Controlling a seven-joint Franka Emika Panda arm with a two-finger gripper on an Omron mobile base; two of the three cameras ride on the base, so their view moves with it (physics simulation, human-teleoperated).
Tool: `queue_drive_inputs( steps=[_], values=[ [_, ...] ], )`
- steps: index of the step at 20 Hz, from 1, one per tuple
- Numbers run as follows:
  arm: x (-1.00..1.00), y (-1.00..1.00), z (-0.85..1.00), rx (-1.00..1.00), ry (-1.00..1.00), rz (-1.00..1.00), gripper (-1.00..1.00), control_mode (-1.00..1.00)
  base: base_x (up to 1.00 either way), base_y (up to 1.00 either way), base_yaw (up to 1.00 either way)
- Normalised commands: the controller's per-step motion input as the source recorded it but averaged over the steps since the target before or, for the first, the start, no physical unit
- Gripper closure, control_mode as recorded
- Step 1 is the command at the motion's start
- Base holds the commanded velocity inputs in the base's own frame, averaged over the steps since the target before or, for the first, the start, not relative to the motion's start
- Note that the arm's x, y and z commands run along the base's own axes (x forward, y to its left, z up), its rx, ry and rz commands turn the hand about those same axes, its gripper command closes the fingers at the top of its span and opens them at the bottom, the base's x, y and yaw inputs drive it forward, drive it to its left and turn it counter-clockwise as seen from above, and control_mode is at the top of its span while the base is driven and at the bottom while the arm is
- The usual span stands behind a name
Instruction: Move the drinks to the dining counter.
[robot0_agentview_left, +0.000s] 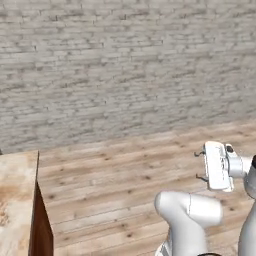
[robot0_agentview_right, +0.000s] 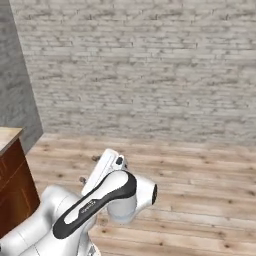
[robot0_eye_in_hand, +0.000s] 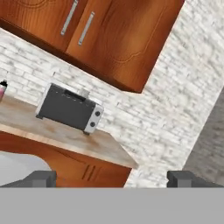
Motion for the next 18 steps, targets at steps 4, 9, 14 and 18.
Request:
queue_drive_inputs(
  steps=[4, 9, 14, 18],
  values=[
    [0.00, 0.00, 0.00, 0.00, 0.00, 0.00, -1.00, 1.00, 0.00, 0.54, 0.71],
    [0.00, 0.00, 0.00, 0.00, 0.00, 0.00, -1.00, 1.00, 0.00, 0.52, 0.68],
    [0.00, 0.00, 0.00, 0.00, 0.00, 0.00, -1.00, 1.00, 0.00, 0.48, 0.64],
    [0.00, 0.00, 0.00, 0.00, 0.00, 0.00, -1.00, 1.00, 0.00, 0.53, 0.60]
  ],
)
